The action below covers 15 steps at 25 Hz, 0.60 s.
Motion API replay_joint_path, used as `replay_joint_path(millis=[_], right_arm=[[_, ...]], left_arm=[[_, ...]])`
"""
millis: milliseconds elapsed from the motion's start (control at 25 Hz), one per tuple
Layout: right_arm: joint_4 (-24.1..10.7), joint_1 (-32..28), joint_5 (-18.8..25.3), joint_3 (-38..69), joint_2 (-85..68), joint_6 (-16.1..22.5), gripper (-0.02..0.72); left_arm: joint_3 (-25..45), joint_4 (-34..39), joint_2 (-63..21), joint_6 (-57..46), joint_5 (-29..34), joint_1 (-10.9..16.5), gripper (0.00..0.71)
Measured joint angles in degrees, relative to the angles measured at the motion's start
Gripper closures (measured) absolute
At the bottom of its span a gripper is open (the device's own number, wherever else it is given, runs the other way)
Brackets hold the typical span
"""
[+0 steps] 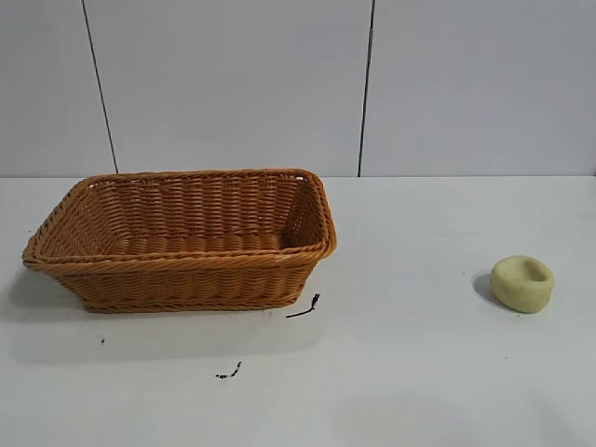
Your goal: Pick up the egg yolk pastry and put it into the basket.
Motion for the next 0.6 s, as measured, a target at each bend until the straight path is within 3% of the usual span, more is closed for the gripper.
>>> replay_joint_path(millis=[440, 600], right_arm=[[0.0, 0.0, 0.0, 0.0, 0.0, 0.0, 0.059], [0.0, 0.0, 0.1, -0.7, 2.2, 0.3, 0.020]], left_arm=[[0.0, 0.0, 0.0, 0.0, 0.0, 0.0, 0.015], [0.0, 0.0, 0.0, 0.0, 0.0, 0.0, 0.015]])
